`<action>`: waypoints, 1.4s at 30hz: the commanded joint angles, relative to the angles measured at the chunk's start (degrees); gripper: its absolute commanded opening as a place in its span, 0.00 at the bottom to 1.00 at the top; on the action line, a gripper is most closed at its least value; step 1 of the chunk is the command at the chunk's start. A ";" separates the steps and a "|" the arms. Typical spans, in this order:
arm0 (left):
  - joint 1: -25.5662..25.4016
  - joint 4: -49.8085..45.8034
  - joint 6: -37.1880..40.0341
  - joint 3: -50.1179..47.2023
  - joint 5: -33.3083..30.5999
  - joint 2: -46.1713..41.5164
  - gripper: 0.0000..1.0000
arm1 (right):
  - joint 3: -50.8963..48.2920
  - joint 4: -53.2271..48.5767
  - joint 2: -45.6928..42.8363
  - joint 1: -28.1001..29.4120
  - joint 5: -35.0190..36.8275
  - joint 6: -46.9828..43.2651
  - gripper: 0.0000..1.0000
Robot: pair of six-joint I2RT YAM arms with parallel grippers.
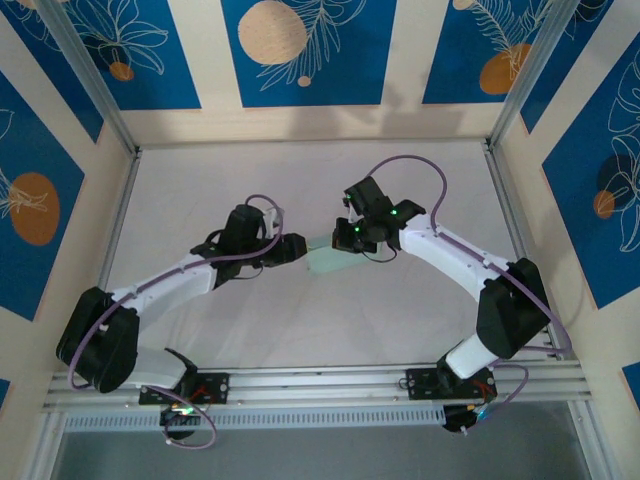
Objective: Fold the paper box
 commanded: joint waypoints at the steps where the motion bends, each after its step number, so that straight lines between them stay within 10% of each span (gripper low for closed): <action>1: 1.40 3.31 -1.28 0.08 0.17 -2.14 0.49 | 0.32 -5.23 1.91 -0.20 -0.41 -0.50 0.00; 12: 2.49 6.64 -4.38 0.32 1.58 4.12 0.48 | 0.29 -5.23 2.70 -0.04 -0.69 -0.67 0.00; 30: -2.24 9.47 -2.31 -7.51 -0.57 6.40 0.12 | 0.66 -4.90 4.59 -0.63 -1.26 -0.40 0.00; 42: -4.30 -4.34 5.39 -8.18 -7.33 4.33 0.12 | 1.41 -5.49 5.50 -0.85 -0.91 -0.41 0.00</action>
